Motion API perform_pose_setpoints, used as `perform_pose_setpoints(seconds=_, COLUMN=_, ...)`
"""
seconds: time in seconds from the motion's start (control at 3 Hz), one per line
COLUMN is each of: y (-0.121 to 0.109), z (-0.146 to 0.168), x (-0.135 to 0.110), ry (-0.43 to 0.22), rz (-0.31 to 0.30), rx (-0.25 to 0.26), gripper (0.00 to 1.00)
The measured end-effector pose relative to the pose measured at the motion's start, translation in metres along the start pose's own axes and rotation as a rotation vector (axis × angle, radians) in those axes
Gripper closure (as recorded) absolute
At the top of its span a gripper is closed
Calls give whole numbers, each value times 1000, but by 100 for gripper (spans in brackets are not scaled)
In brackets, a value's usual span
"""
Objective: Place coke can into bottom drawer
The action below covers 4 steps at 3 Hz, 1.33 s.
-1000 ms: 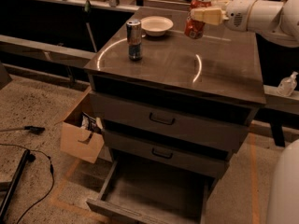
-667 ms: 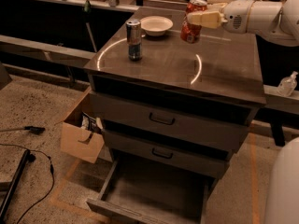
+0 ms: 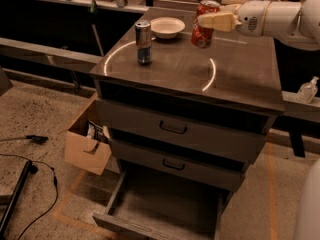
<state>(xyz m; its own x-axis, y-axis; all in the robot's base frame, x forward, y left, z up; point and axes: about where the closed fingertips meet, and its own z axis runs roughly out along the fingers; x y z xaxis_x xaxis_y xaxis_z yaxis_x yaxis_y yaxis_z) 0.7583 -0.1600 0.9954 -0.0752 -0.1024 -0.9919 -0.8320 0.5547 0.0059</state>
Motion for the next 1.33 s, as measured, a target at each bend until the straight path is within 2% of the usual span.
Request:
perform_pose_setpoints(seconds=0.33, y=58, z=-24, x=-35, ry=-29, rz=5, rx=20, gripper=100)
perform_pose_setpoints(seconds=0.67, y=102, z=-30, x=-44, ry=-48, rz=24, rx=48, gripper=100)
perform_pose_setpoints(seconds=1.0, y=150, z=-21, x=-11, ry=-12, rz=57, rx=19, gripper=100)
perform_pose_setpoints(seconds=1.33, y=189, z=-9, x=33, ry=36, rz=76, rx=-35, gripper=100)
